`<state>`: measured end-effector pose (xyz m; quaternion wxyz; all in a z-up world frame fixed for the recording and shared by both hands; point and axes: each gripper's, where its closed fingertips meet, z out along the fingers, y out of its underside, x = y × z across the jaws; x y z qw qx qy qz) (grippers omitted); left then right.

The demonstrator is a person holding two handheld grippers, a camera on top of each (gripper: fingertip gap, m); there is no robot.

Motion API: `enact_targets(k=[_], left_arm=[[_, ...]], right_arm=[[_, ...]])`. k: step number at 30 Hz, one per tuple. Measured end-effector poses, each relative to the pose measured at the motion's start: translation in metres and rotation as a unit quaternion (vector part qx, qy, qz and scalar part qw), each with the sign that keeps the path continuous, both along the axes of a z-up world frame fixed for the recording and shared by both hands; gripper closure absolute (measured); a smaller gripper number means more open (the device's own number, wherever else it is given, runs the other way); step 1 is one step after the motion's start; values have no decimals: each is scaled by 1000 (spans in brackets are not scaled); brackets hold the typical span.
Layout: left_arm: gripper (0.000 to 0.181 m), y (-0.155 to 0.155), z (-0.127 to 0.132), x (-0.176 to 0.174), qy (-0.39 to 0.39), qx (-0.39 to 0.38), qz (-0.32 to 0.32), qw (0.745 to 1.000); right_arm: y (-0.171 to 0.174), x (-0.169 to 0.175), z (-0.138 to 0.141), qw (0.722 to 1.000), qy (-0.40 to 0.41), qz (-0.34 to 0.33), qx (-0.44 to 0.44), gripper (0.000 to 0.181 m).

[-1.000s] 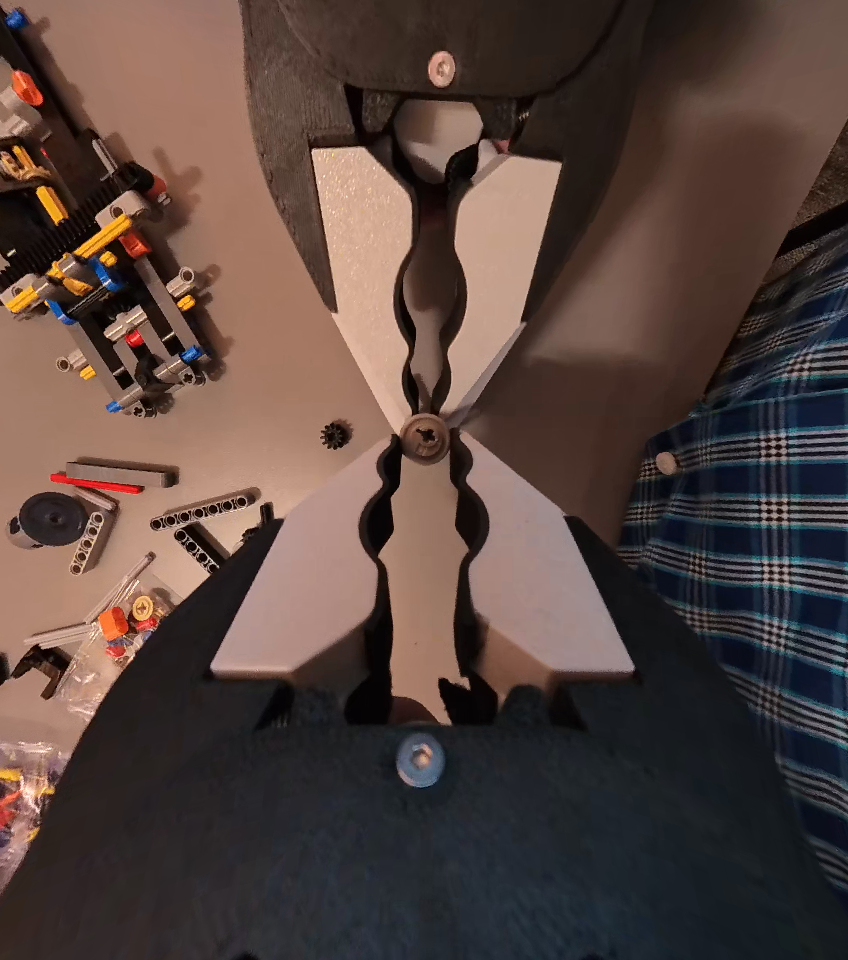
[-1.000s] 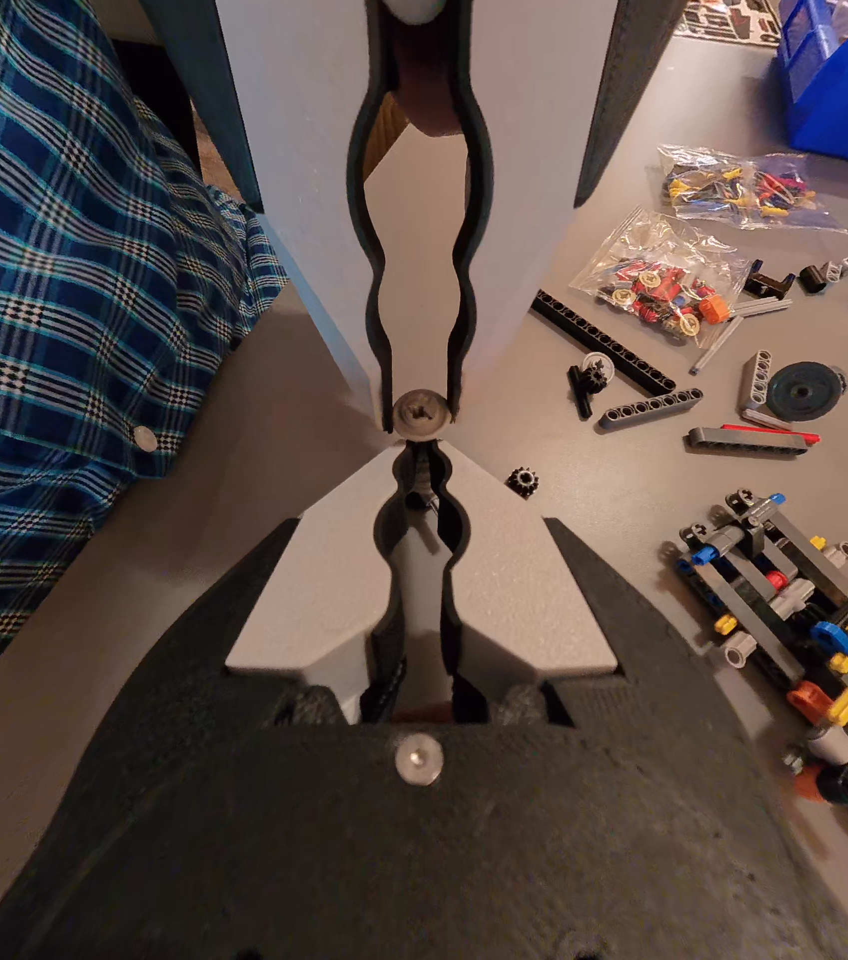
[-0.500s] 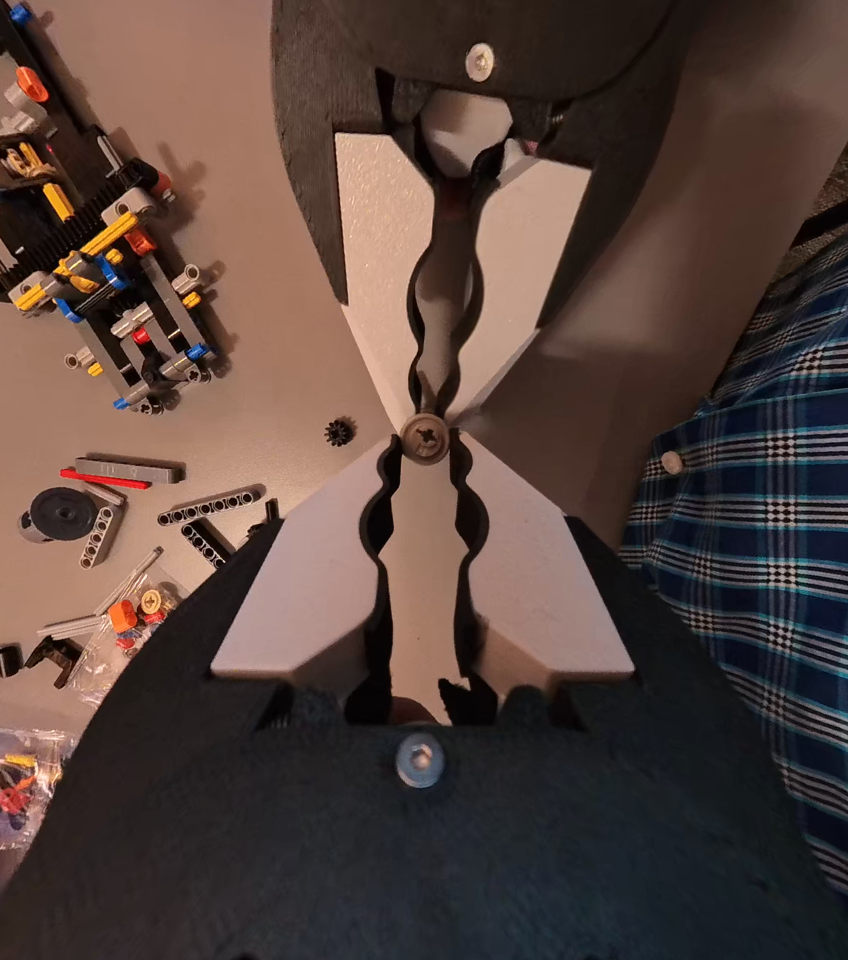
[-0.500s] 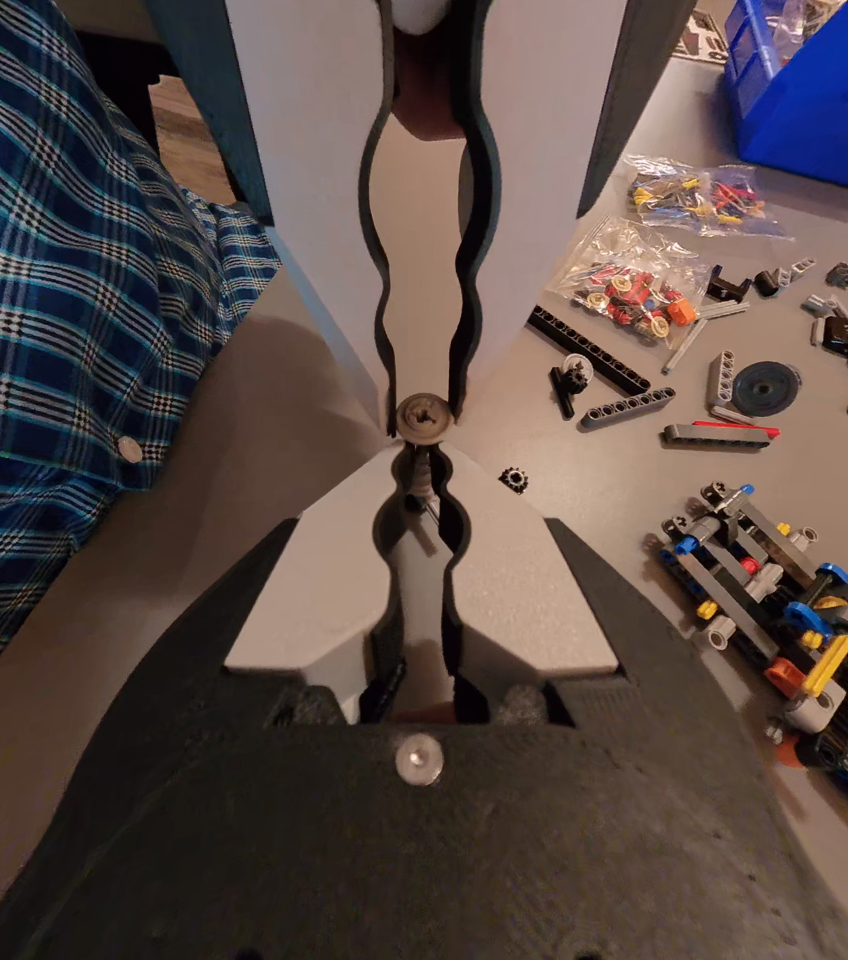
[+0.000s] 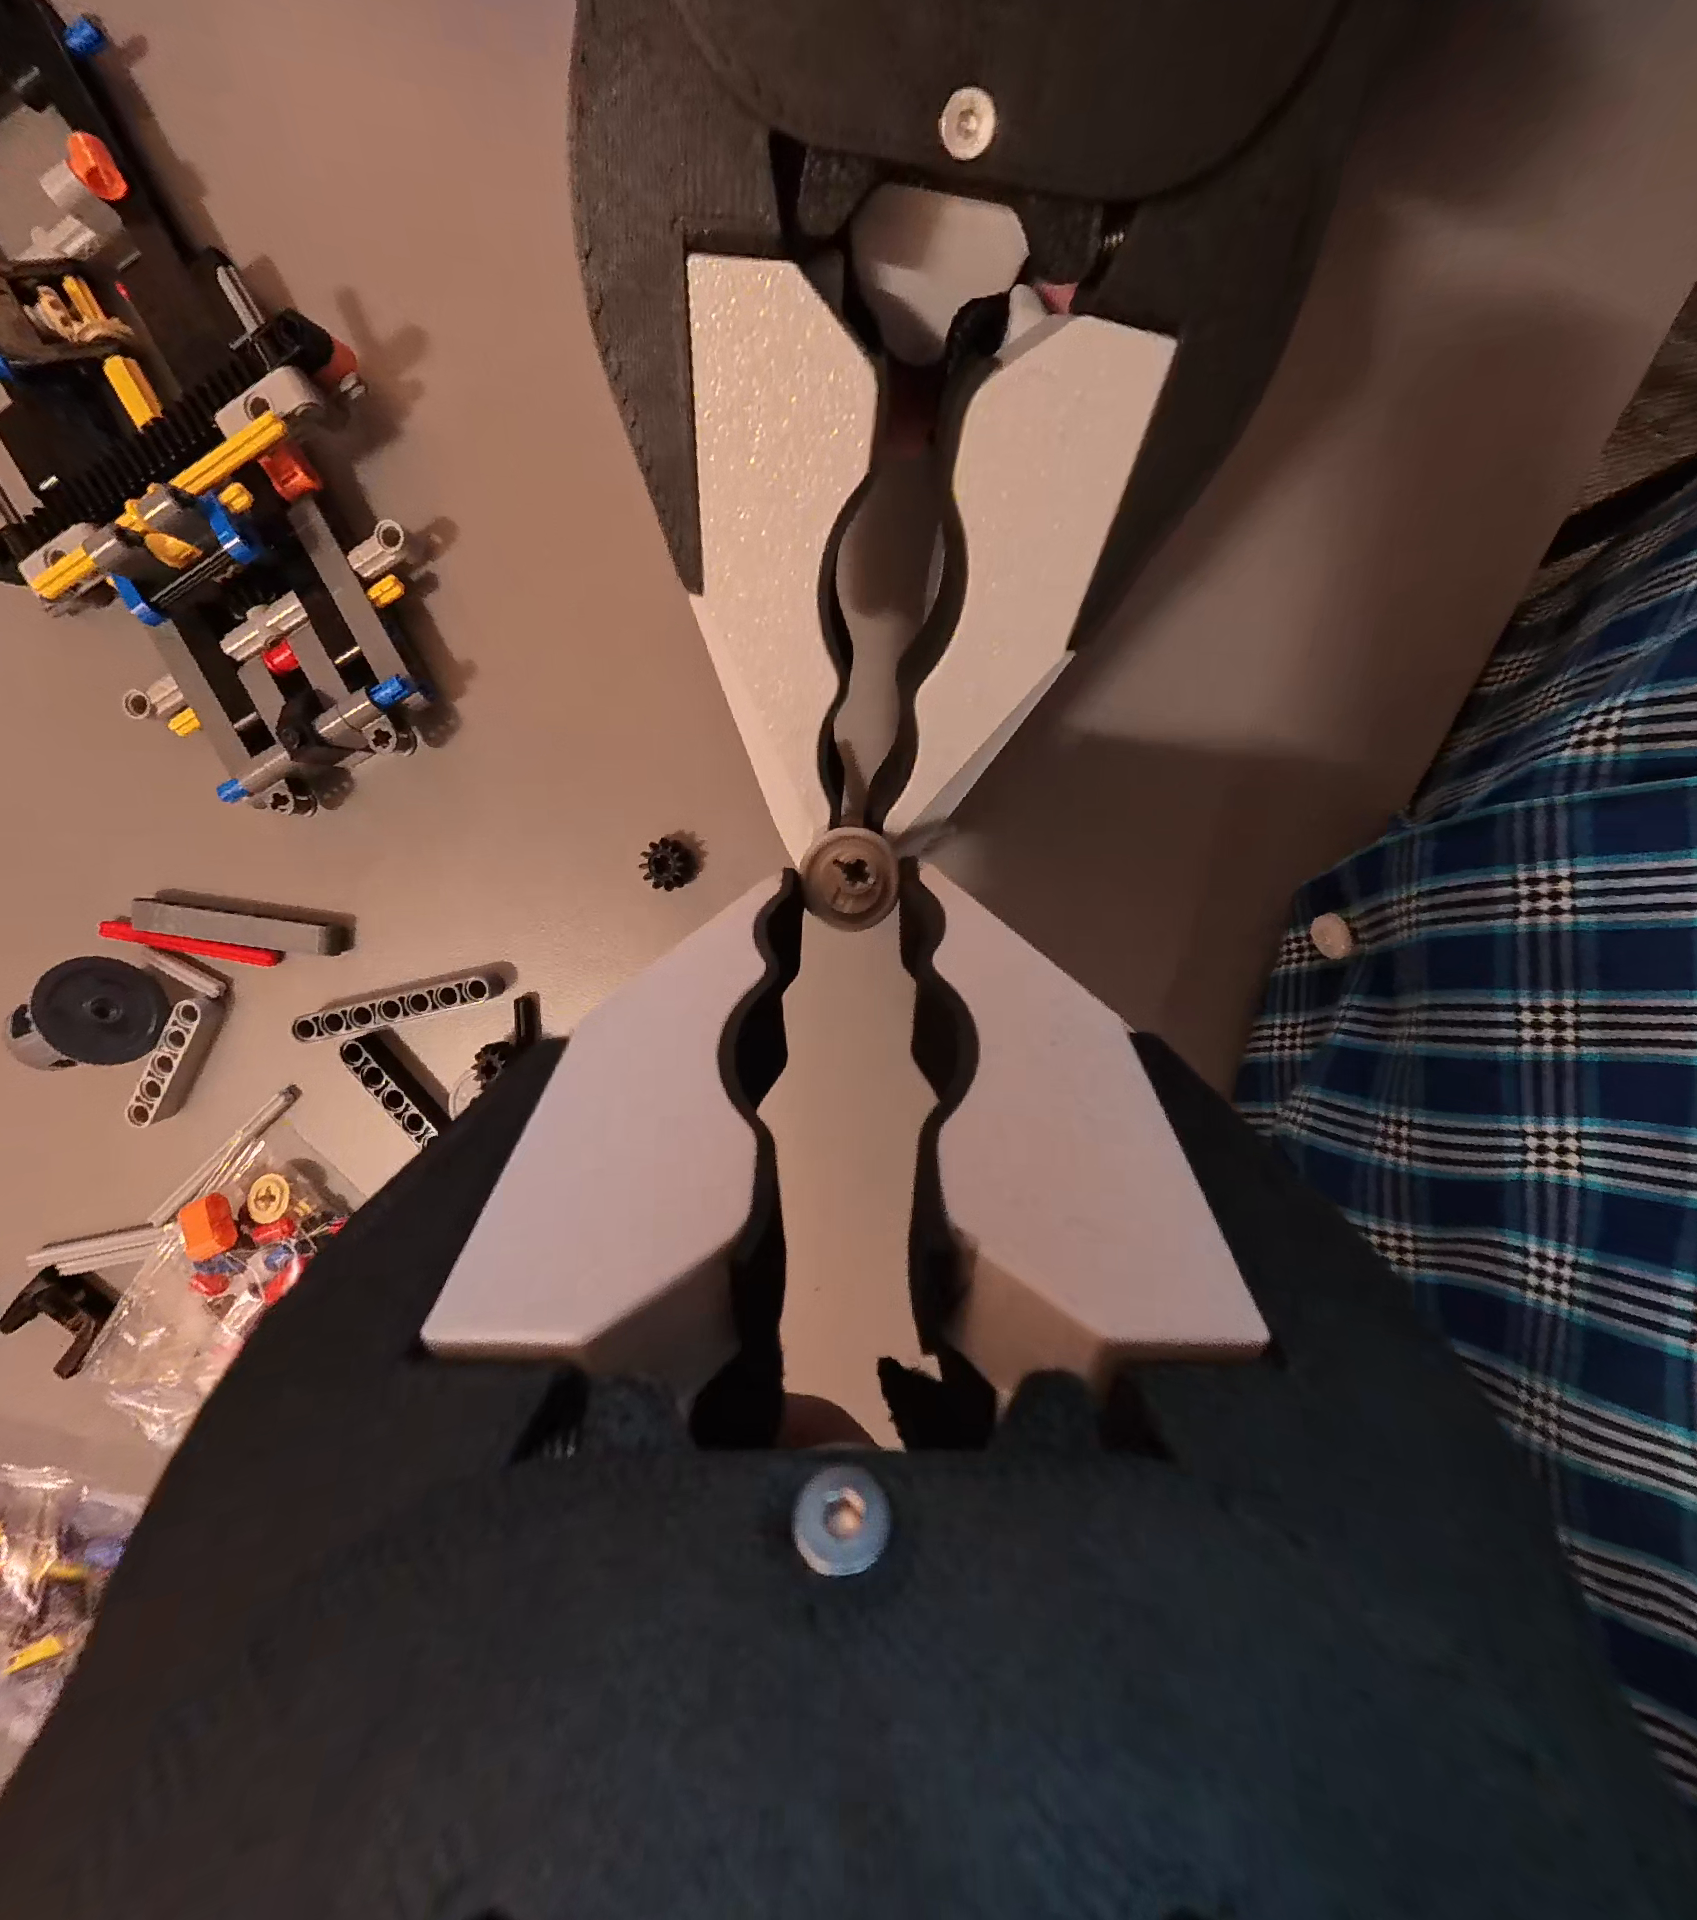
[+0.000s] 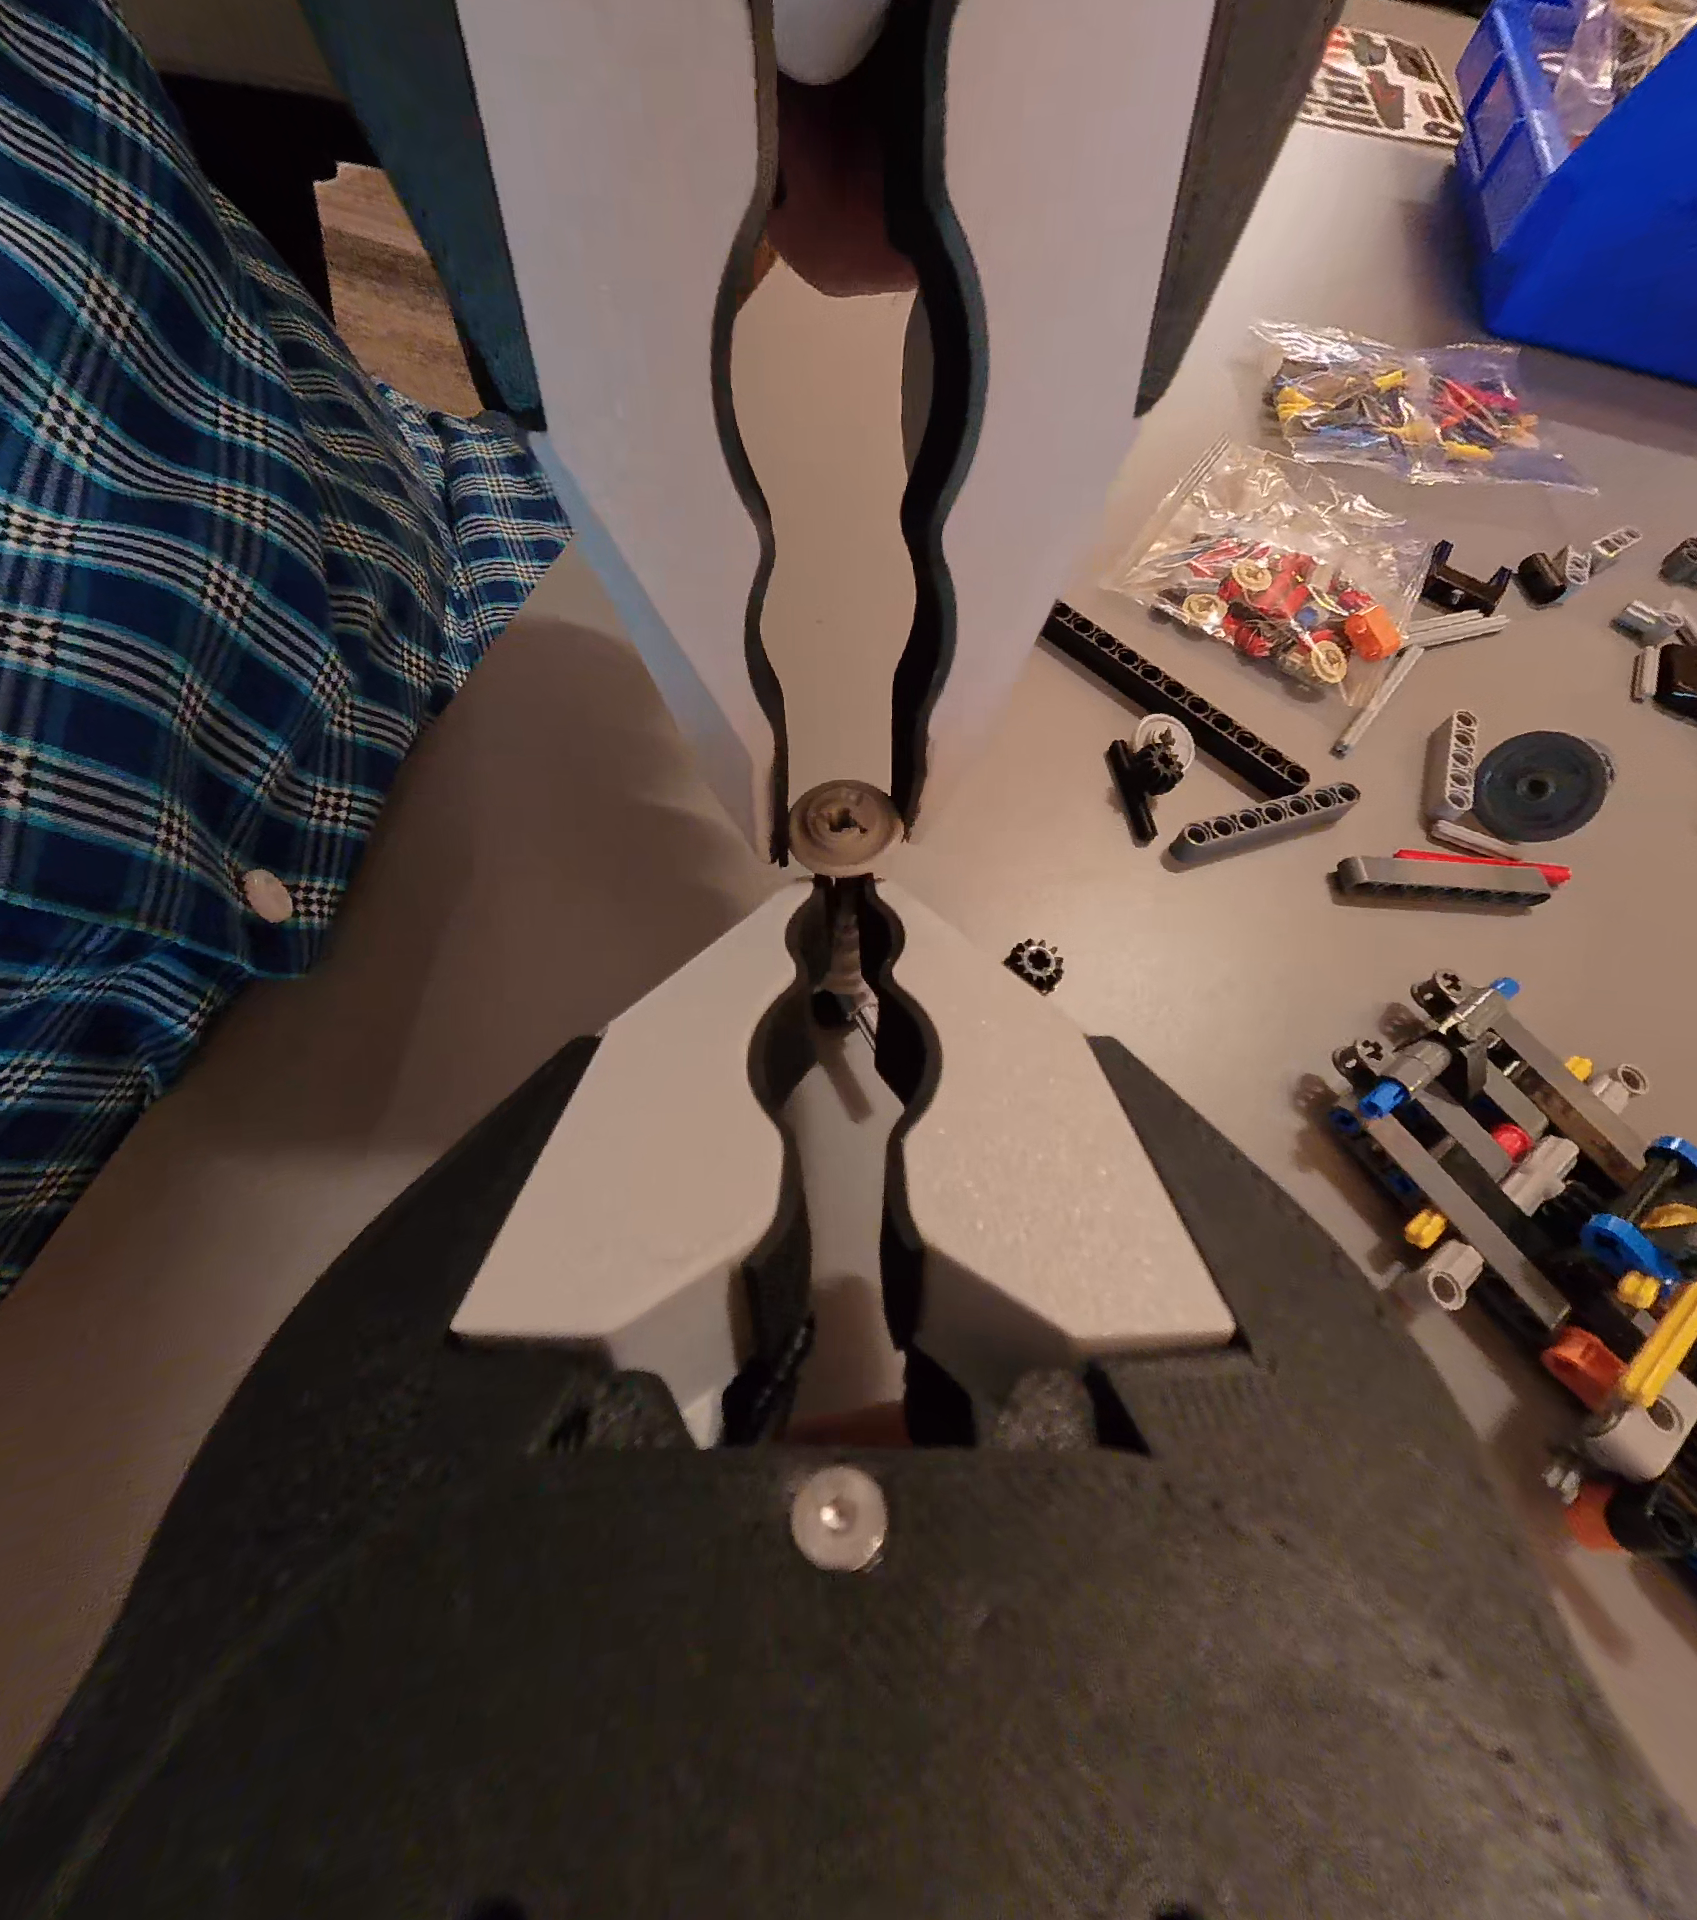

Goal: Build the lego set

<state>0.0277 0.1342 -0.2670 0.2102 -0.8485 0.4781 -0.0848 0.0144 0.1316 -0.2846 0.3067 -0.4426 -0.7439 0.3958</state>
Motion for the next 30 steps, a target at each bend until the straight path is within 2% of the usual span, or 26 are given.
enact_targets(k=[13, 23, 30], left_arm=[[165, 0, 0, 1, -26, -35, -11, 999], [165, -1, -1, 1, -67, -36, 1, 997], [165, -1, -1, 2, -60, -26, -1, 998]], right_arm=[[1, 0, -1, 1000, 2, 0, 3, 180], [-1, 1, 0, 1000, 3, 6, 2, 181], [-1, 2, 0, 1000, 2, 7, 1, 180]])
